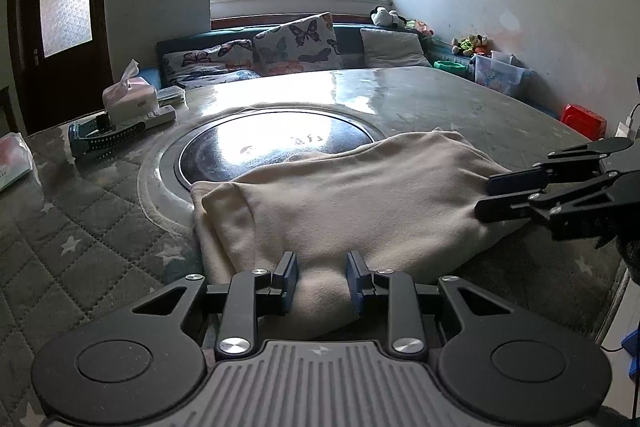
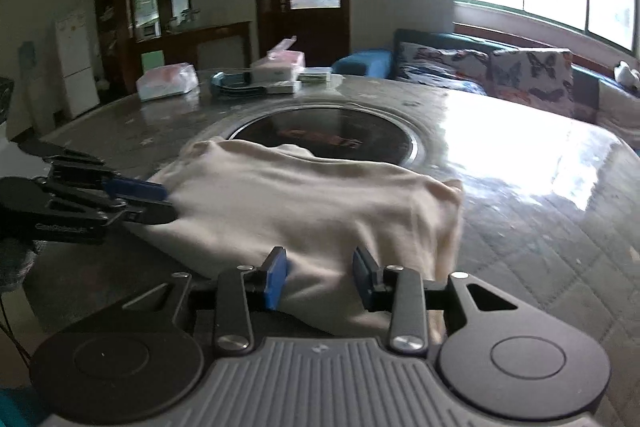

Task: Fold clothes

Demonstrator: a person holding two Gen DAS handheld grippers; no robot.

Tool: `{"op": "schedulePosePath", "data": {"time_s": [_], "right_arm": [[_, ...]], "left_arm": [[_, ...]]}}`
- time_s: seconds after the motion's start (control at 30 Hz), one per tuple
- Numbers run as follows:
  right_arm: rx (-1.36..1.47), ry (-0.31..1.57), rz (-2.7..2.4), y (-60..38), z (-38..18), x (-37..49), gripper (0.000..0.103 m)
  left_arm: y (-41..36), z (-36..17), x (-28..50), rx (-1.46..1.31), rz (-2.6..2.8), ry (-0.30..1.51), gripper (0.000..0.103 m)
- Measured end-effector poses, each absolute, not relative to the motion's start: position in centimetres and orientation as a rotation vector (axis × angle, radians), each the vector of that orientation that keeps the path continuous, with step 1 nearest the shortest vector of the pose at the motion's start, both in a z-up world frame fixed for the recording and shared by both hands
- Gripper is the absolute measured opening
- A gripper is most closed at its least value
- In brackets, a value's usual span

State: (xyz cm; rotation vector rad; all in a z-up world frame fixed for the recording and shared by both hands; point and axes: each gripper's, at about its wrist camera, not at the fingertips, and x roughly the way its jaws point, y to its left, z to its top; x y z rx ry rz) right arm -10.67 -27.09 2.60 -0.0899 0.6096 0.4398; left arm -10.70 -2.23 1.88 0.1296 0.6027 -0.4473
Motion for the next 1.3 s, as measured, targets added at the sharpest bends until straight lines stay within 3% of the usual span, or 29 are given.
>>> {"op": "schedulePosePath", "data": {"time_s": [0.37, 0.97, 1.3], "right_arm": [[-0.043, 0.626, 0.385, -28.5, 3.0, -6.8, 0.037], [-0.012, 0.701, 0.316, -29.5, 1.7, -1.6, 0.039], [-0.107, 0.639, 0.383, -27.2, 4.0, -4.3, 0.041]], "left_arm": [[-2.0, 3.1, -9.9, 0.113, -0.447, 0.618, 0.034], [-1.3, 3.1, -2.3, 0.071, -0.358, 0.677, 0.032], [1.7, 3.7, -3.5, -0.009, -0.286, 0.671, 0.034]]}}
